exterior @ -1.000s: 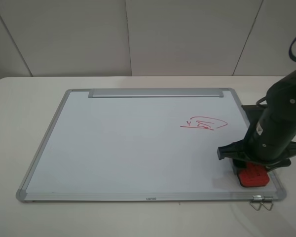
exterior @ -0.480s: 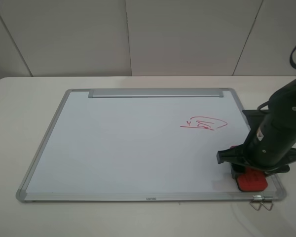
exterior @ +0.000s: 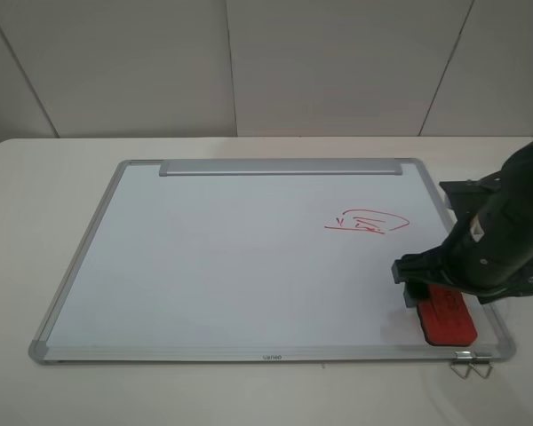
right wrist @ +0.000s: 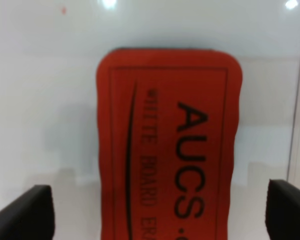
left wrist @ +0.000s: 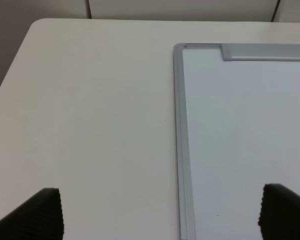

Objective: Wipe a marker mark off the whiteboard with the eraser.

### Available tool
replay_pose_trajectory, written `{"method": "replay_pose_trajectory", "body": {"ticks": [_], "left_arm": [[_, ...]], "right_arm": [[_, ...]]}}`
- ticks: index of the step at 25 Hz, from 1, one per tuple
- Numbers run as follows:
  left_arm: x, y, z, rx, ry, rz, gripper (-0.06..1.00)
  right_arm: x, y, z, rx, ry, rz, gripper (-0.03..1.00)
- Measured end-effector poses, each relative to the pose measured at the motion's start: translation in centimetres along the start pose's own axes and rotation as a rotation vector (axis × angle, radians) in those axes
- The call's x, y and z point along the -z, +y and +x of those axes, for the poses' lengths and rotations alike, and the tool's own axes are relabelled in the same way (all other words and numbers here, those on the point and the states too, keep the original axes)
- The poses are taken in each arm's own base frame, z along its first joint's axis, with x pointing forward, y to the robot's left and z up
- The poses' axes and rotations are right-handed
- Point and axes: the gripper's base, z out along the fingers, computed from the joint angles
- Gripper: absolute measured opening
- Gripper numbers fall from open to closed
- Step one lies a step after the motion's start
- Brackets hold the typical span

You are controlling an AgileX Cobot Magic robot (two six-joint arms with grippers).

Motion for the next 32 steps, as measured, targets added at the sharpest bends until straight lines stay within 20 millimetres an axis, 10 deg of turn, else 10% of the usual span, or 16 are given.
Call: {"method": "replay_pose_trajectory", "body": {"ticks": [9, 15, 32], "left_arm": [[0.0, 0.0, 0.0, 0.0, 0.0, 0.0, 0.78], [0.0, 0.0, 0.0, 0.0, 0.0, 0.0, 0.78], [0.0, 0.0, 0.0, 0.0, 0.0, 0.0, 0.78]], "right_arm": [[7.6, -4.5, 1.2, -0.053, -0.218, -0.12, 0.76], [12.8, -8.4, 5.4, -0.117, -0.375, -0.07, 0.77], [19.2, -8.6, 17.5, -0.133, -0.961, -0.083, 0.77]]}}
